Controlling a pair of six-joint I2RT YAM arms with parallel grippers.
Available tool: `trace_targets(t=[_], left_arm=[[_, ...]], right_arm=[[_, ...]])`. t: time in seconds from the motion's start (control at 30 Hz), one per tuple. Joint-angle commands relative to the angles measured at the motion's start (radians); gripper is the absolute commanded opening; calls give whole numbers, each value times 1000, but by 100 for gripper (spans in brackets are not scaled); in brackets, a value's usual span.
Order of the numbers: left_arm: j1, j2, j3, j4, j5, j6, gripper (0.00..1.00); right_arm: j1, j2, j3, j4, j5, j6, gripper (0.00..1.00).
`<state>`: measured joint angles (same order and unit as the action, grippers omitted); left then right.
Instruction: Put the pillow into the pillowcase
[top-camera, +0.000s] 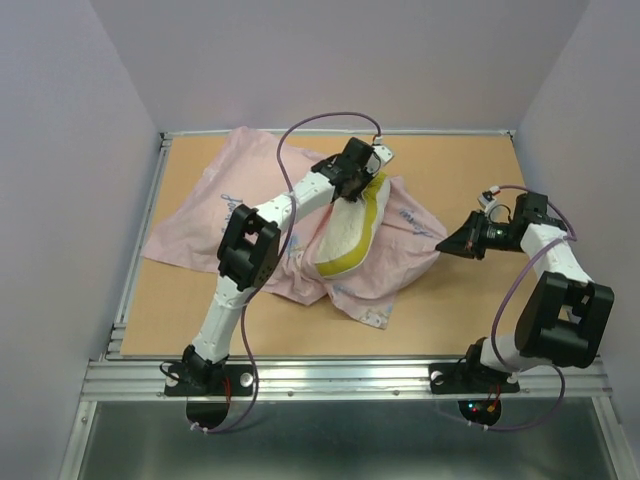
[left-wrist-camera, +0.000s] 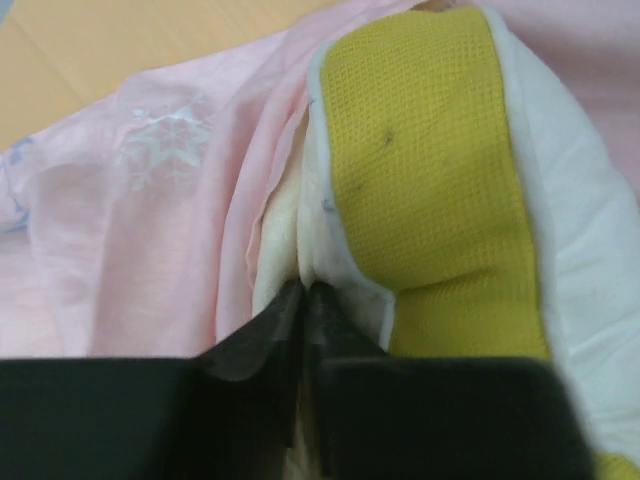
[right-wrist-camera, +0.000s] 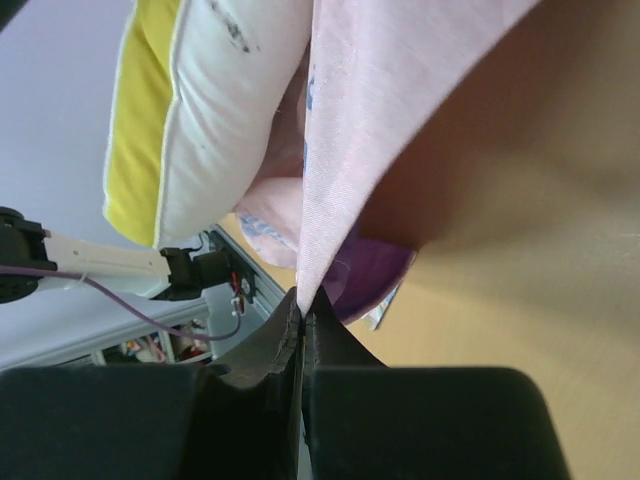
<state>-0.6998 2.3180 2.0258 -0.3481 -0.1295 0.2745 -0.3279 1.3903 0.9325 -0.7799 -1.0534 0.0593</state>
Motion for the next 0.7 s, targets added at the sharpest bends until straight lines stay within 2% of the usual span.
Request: trace_targets(t=[0.0, 0.07, 0.17, 0.23, 0.3, 0.43, 0.67], left_arm=[[5, -152, -21, -173, 77, 107, 36], [-32, -230, -21, -186, 147, 114, 46], [-38, -269, 11, -186, 171, 95, 50], [-33, -255, 60, -193, 157, 92, 51], [-30, -192, 127, -207, 95, 101, 49], [-29, -44, 249, -241, 56, 124, 46], [-40, 20, 300, -195, 125, 127, 47]], right_arm=[[-31, 41, 9, -47, -74, -13, 1], [-30, 62, -1, -15, -79, 2, 1], [-30, 88, -6, 8, -83, 16, 0], [-30, 93, -6, 17, -85, 22, 1], [-30, 95, -11, 31, -88, 31, 1], [-28, 88, -21, 34, -94, 28, 0], [-26, 84, -44, 33, -86, 22, 1]])
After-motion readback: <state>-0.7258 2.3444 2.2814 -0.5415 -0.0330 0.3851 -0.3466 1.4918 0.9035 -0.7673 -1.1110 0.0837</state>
